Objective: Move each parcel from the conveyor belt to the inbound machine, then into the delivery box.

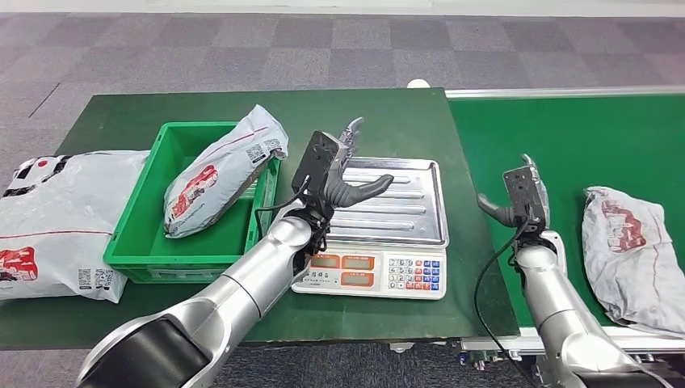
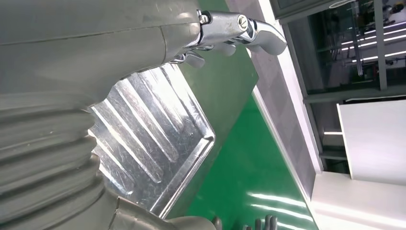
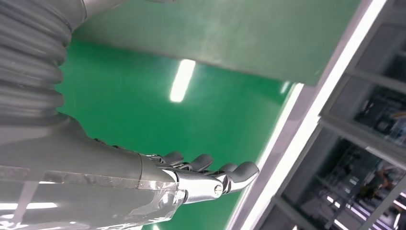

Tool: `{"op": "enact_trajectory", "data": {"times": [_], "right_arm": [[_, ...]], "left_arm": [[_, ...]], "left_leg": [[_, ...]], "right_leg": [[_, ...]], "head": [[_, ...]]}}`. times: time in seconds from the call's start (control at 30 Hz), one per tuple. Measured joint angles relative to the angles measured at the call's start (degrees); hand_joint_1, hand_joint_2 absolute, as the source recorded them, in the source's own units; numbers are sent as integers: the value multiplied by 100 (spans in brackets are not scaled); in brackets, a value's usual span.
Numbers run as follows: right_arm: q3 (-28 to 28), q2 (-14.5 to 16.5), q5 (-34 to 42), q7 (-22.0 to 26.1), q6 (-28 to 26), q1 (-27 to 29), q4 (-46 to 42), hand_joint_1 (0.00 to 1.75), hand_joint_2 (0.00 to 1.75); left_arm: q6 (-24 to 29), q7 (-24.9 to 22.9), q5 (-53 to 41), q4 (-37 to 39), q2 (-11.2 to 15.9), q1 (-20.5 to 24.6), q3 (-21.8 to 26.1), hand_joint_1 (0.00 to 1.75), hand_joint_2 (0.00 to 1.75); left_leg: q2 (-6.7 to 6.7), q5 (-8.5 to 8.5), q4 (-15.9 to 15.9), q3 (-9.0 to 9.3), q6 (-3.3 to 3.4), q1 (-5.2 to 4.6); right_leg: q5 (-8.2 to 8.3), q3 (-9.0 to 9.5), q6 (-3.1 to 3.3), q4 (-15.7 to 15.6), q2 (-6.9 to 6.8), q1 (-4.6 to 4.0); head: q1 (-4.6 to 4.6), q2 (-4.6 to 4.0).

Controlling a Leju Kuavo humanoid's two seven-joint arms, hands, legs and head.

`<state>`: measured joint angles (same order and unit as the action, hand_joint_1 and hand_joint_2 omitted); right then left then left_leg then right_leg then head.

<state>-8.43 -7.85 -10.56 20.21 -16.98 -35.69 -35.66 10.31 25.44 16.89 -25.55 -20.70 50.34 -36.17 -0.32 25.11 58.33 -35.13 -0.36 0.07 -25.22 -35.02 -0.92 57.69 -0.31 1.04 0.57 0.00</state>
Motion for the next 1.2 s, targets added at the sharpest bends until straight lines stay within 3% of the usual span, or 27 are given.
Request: {"op": "enact_trajectory", "data": {"times": [0.23, 0.47, 0.63, 0.87, 1.2], "right_arm": [[206, -228, -671, -7, -744, 382, -161, 0, 175], [402, -562, -1942, -710, -1811, 722, -189, 0, 175], [568, -660, -2565, -1130, -1936, 928, -188, 0, 175], [791, -680, -4297, -2514, -2009, 1051, 52, 0, 175], [959, -698, -4854, -3222, -1697, 952, 649, 0, 175]], "left_arm": [[12, 49, -266, 157, 37, -8, 3, 0, 175], [12, -38, -513, 219, 48, -8, 40, 0, 175], [4, -72, -633, 220, 46, -8, 91, 0, 175], [-50, -138, -868, 220, 46, -1, 301, 0, 175], [-54, -131, -923, 219, 80, 12, 603, 0, 175]], "left_leg": [[-6, 1, 0, -4, 2, -2], [-11, 2, 0, -7, 4, -5], [-7, 2, 0, -4, 5, -5], [-6, 2, -1, -4, 5, -5], [-7, 2, -1, -5, 5, -7]], "right_leg": [[0, 2, -1, 0, -8, 2], [-1, 3, -1, 0, -15, 4], [-1, 2, -1, 0, -12, 4], [-1, 2, -1, 0, -10, 4], [-1, 3, -1, 0, -12, 6]], "head": [[0, 0], [0, 0], [-1, 0], [0, 0], [0, 0]]}}
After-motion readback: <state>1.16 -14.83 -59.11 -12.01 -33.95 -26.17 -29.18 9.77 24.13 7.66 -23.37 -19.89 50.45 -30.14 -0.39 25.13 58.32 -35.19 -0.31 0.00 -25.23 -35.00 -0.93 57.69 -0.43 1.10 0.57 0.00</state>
